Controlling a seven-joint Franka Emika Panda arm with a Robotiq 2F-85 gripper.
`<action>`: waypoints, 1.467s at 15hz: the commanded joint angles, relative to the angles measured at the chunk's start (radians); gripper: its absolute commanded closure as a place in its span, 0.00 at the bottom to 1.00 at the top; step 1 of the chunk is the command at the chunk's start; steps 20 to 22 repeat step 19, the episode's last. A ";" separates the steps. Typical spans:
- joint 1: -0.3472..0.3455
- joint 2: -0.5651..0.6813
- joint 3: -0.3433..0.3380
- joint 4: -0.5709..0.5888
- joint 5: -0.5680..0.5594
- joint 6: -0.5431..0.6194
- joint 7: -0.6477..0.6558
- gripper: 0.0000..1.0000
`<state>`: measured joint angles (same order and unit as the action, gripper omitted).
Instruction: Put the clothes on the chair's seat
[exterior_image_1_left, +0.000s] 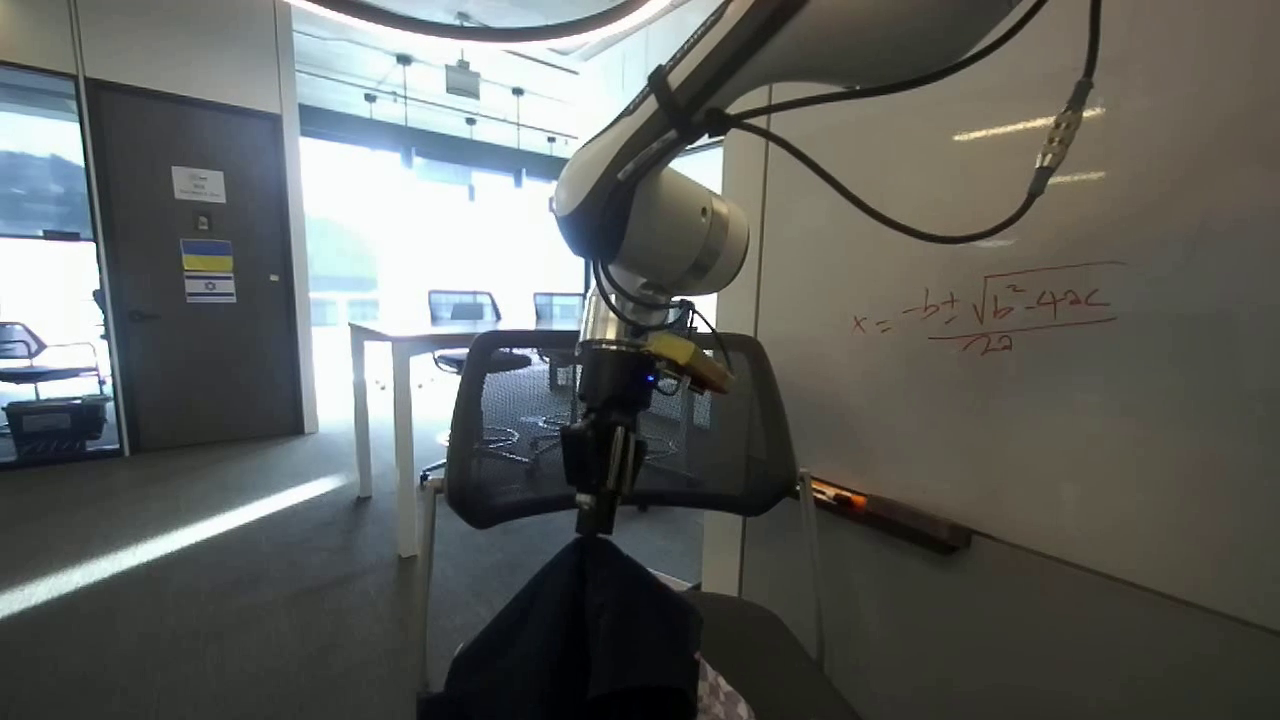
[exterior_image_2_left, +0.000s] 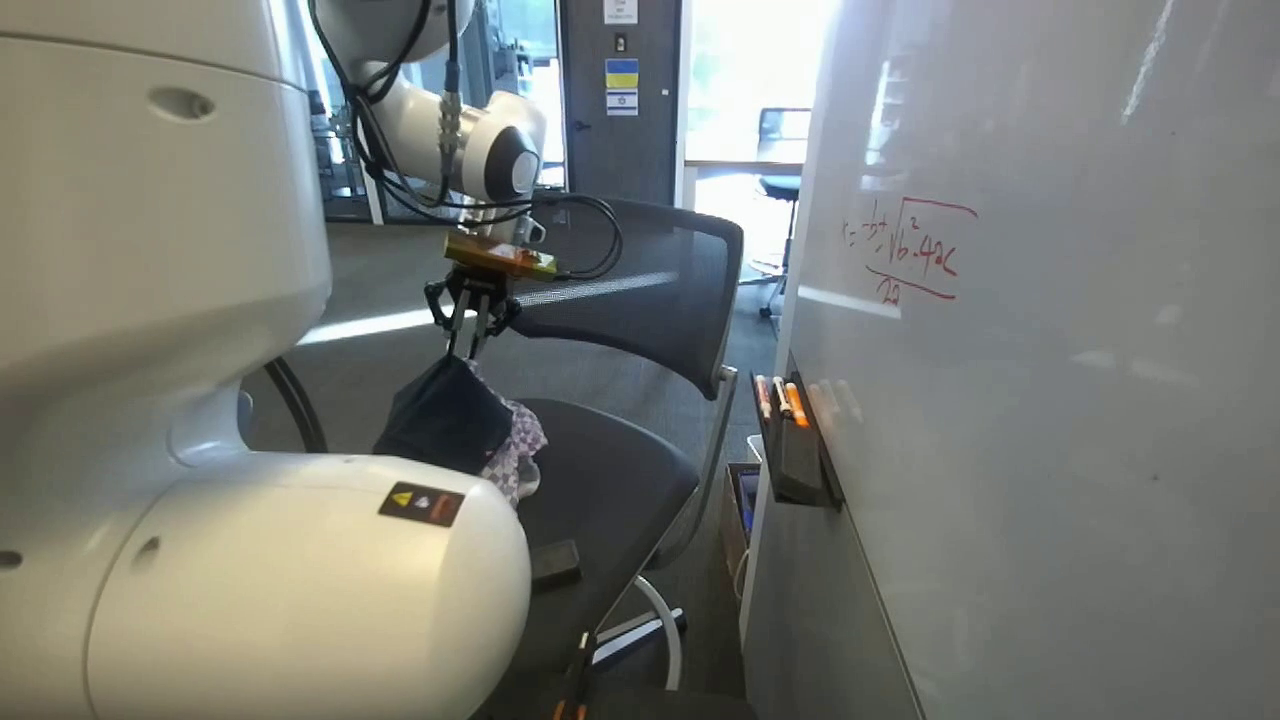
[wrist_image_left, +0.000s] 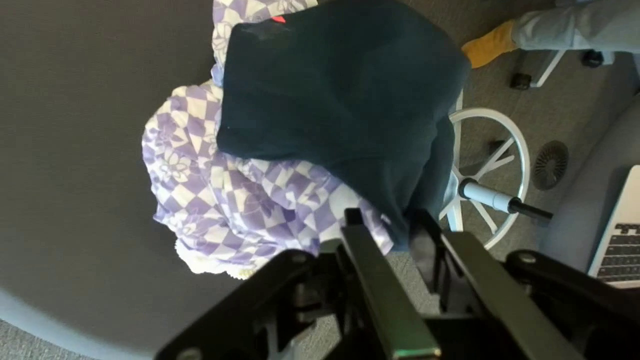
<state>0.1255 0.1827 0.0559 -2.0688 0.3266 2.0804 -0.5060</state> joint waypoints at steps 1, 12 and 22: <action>-0.057 -0.053 0.022 0.037 0.031 -0.030 0.004 0.38; -0.089 -0.316 -0.016 0.108 -0.258 -0.353 0.334 0.00; -0.088 -0.318 -0.024 0.086 -0.242 -0.331 0.314 0.00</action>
